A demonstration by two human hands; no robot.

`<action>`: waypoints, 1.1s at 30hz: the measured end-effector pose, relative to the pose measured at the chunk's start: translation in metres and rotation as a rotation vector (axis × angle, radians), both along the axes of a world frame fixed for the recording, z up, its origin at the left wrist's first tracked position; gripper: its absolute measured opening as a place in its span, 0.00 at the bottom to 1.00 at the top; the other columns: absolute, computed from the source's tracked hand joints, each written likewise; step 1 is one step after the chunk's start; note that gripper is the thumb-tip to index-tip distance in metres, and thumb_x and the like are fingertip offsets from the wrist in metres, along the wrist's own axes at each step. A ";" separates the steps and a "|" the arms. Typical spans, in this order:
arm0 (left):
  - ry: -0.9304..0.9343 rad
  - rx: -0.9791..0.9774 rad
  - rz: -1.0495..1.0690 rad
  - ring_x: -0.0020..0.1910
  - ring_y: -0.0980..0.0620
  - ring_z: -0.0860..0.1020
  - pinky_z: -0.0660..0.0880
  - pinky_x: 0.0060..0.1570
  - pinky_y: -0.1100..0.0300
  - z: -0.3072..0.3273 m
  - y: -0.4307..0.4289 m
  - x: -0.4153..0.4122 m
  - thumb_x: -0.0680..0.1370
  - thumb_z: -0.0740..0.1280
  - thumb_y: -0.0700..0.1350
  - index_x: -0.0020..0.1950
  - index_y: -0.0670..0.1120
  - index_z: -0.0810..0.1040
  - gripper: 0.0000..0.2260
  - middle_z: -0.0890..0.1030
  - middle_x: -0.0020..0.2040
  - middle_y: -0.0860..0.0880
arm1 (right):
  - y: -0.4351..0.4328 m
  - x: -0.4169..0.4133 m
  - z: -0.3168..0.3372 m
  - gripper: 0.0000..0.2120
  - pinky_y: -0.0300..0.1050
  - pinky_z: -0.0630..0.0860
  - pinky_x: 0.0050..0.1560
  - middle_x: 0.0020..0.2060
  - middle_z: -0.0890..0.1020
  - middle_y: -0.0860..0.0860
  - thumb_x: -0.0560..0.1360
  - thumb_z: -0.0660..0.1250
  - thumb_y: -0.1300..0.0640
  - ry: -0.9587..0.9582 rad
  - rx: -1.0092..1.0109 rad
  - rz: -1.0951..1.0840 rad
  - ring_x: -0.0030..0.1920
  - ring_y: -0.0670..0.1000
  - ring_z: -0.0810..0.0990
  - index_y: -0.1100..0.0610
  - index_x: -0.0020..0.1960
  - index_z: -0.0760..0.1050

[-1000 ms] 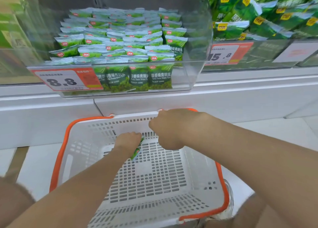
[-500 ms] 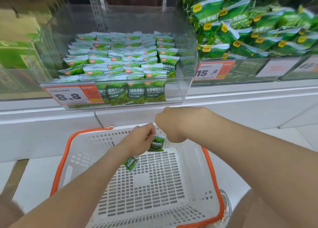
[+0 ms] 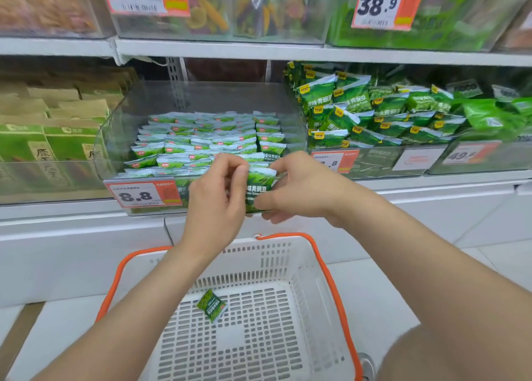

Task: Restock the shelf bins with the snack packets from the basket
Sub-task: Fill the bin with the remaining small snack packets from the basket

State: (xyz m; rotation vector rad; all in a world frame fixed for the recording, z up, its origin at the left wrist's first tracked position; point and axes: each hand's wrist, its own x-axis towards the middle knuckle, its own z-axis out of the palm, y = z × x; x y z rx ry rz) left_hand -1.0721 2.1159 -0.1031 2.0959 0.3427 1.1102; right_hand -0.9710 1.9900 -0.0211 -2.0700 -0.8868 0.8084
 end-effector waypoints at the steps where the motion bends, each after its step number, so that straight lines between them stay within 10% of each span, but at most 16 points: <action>1: -0.023 -0.029 0.025 0.32 0.52 0.74 0.67 0.33 0.61 0.006 0.001 0.000 0.86 0.63 0.43 0.52 0.45 0.77 0.05 0.78 0.38 0.53 | -0.001 -0.003 0.003 0.20 0.53 0.87 0.47 0.46 0.86 0.63 0.74 0.78 0.62 0.080 0.060 -0.026 0.42 0.57 0.89 0.59 0.60 0.70; 5: -0.023 -0.100 0.075 0.40 0.53 0.80 0.76 0.40 0.53 0.024 0.003 0.001 0.85 0.65 0.46 0.52 0.47 0.79 0.05 0.82 0.44 0.56 | -0.002 -0.007 0.011 0.20 0.52 0.86 0.51 0.43 0.87 0.63 0.72 0.81 0.60 0.172 0.168 -0.064 0.45 0.60 0.88 0.53 0.50 0.68; 13: 0.045 -0.343 0.052 0.36 0.51 0.84 0.85 0.39 0.47 0.040 0.013 0.004 0.84 0.68 0.47 0.50 0.48 0.83 0.06 0.85 0.42 0.51 | 0.006 0.004 0.005 0.18 0.56 0.82 0.51 0.32 0.72 0.49 0.80 0.72 0.60 -0.194 0.113 -0.113 0.42 0.55 0.86 0.53 0.65 0.68; 17: 0.057 -0.447 0.011 0.32 0.57 0.83 0.84 0.35 0.58 0.046 0.009 0.003 0.85 0.67 0.45 0.51 0.45 0.84 0.07 0.85 0.36 0.52 | 0.004 0.004 0.012 0.21 0.43 0.82 0.38 0.37 0.73 0.51 0.79 0.73 0.63 -0.052 0.130 -0.123 0.39 0.55 0.88 0.53 0.66 0.68; 23: 0.065 -0.506 -0.037 0.30 0.56 0.80 0.84 0.36 0.55 0.050 0.013 0.006 0.85 0.67 0.45 0.49 0.46 0.83 0.08 0.82 0.31 0.53 | 0.001 0.016 0.022 0.27 0.50 0.86 0.48 0.50 0.84 0.60 0.73 0.78 0.66 0.223 0.199 -0.131 0.40 0.59 0.89 0.55 0.66 0.70; 28: 0.080 -0.218 -0.018 0.39 0.57 0.85 0.85 0.39 0.52 0.052 0.018 0.011 0.83 0.70 0.47 0.52 0.47 0.86 0.06 0.87 0.40 0.54 | 0.003 0.023 0.025 0.14 0.41 0.82 0.42 0.34 0.85 0.51 0.73 0.81 0.53 -0.174 0.112 0.025 0.34 0.49 0.83 0.47 0.50 0.77; 33: 0.248 0.232 0.100 0.54 0.51 0.83 0.79 0.56 0.49 0.039 0.036 0.017 0.85 0.64 0.48 0.63 0.48 0.81 0.10 0.86 0.55 0.53 | 0.018 0.050 0.016 0.13 0.52 0.77 0.47 0.44 0.80 0.50 0.73 0.75 0.57 -0.843 0.147 -0.171 0.49 0.57 0.77 0.53 0.53 0.75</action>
